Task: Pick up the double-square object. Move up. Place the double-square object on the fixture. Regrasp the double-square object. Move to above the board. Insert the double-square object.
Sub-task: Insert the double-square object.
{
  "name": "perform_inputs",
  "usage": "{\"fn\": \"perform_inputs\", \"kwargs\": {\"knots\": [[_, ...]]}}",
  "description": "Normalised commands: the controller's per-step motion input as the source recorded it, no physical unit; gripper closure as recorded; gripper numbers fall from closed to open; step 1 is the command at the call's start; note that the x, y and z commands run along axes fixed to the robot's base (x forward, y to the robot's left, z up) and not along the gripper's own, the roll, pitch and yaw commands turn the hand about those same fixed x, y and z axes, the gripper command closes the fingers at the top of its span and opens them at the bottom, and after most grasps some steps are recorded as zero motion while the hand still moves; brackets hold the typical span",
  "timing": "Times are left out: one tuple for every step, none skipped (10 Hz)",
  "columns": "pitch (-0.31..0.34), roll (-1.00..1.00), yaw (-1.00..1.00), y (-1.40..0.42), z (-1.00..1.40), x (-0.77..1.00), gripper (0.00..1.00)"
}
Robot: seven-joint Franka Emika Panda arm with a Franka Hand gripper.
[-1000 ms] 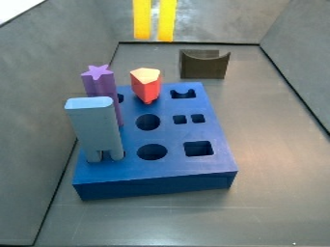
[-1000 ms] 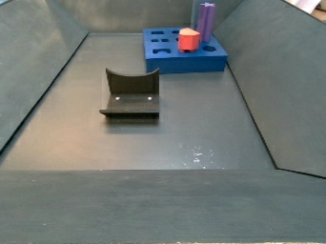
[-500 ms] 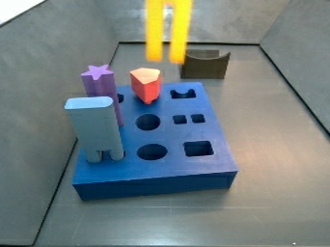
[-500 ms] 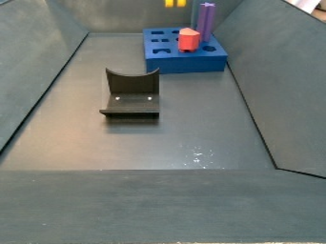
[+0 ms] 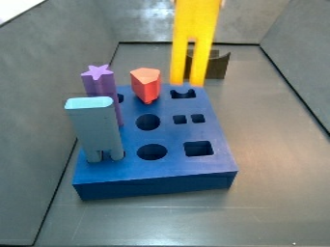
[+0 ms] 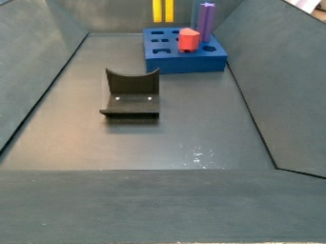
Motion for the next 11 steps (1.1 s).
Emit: {"fn": "perform_inputs", "kwargs": {"knots": [[-0.177, 0.02, 0.24, 0.0, -0.85, 0.4, 1.0], [0.0, 0.0, 0.0, 0.0, 0.0, 0.03, 1.0], [-0.044, 0.08, 0.02, -0.14, -0.51, 0.0, 1.0], [-0.076, 0.06, 0.2, -0.61, -0.91, 0.0, 1.0], [0.0, 0.0, 0.17, -0.38, -0.21, 0.0, 1.0], [0.0, 0.0, 0.0, 0.03, 0.0, 0.0, 1.0], [-0.169, 0.09, 0.0, 0.1, -0.49, -0.36, 1.0], [-0.259, 0.1, 0.0, 0.11, -0.55, -0.69, 1.0], [-0.013, 0.0, 0.0, 0.0, 0.0, -0.01, 1.0], [0.0, 0.0, 0.0, 0.0, -0.02, 0.0, 1.0], [0.0, -0.04, 0.33, -0.2, -0.61, 0.03, 1.0]]}}
